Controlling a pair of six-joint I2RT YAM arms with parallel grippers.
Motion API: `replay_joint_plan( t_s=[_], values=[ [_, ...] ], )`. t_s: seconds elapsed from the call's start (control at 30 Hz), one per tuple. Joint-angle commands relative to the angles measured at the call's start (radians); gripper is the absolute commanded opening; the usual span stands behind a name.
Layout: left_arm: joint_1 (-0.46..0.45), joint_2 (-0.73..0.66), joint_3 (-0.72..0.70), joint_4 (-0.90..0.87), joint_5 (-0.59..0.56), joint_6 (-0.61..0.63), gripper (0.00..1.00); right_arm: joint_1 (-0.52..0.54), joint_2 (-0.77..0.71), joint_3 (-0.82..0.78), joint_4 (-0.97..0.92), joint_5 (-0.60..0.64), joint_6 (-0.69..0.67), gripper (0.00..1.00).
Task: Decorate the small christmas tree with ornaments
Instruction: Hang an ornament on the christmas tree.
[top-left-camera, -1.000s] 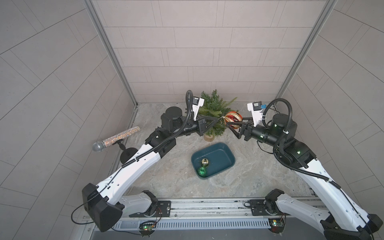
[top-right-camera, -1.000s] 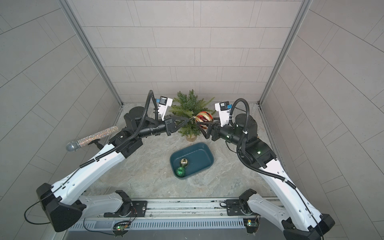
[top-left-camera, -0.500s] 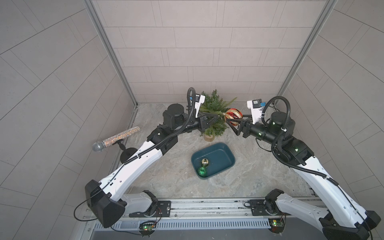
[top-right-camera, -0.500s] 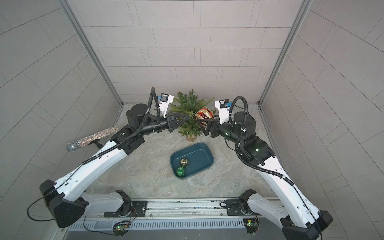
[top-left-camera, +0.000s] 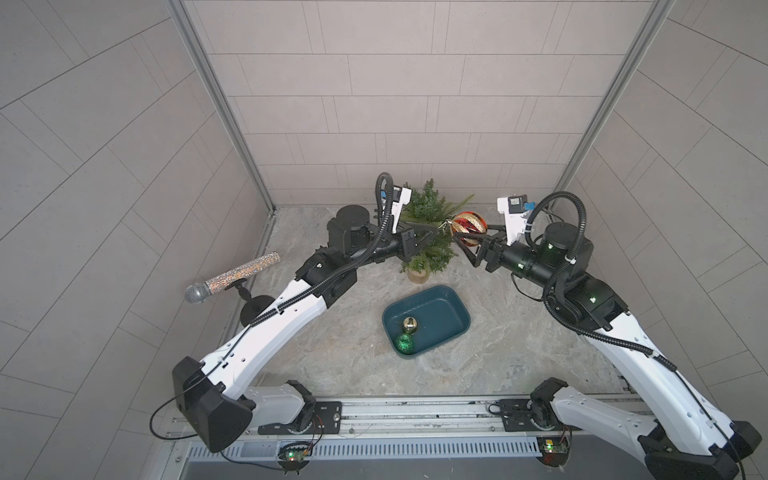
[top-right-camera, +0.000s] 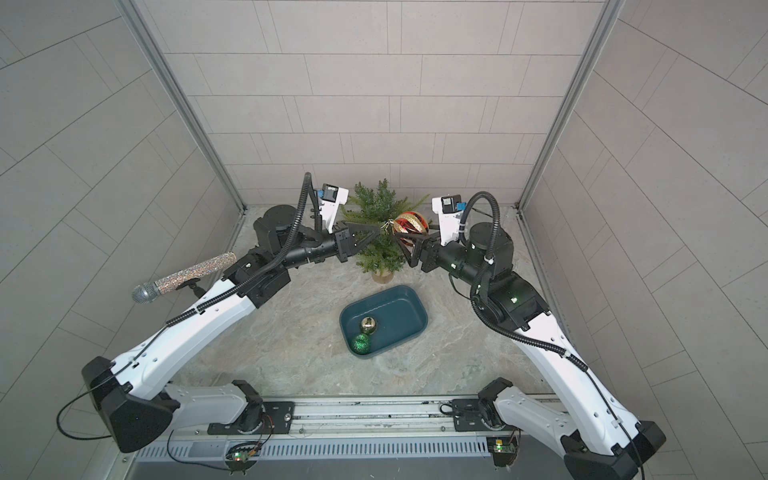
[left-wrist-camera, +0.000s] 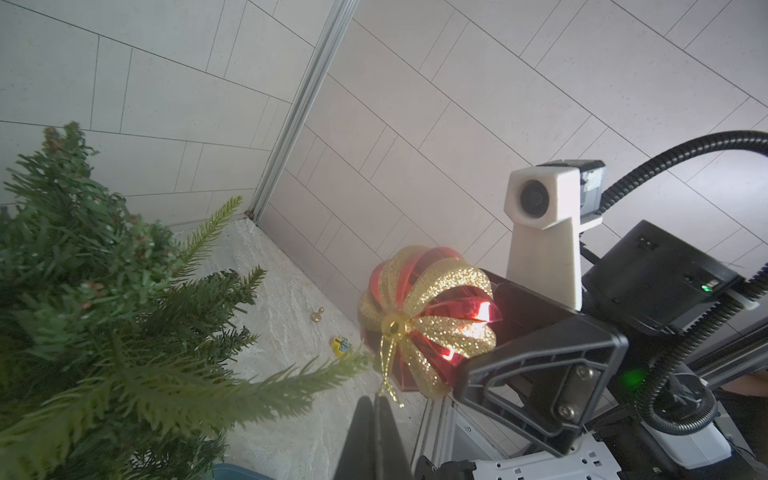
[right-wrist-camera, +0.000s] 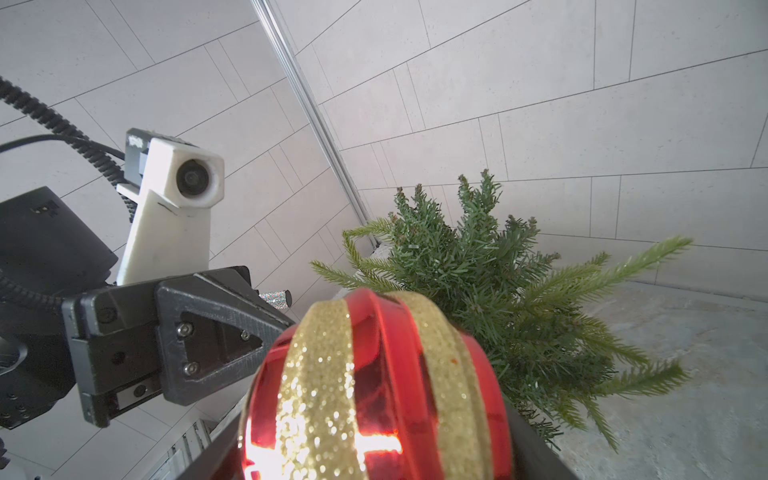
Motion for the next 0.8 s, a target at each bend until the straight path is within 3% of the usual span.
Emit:
replay_joint_plan(
  t_s=[0.0,0.77],
  values=[
    [0.007,0.007,0.041,0.016,-0.004,0.029,0.03,-0.003,0.007,0.019,0.041,0.019,-0.012,0.75],
    [0.006,0.011,0.030,-0.002,-0.011,0.053,0.03,-0.016,-0.019,-0.053,0.069,0.028,0.000,0.76]
  ],
)
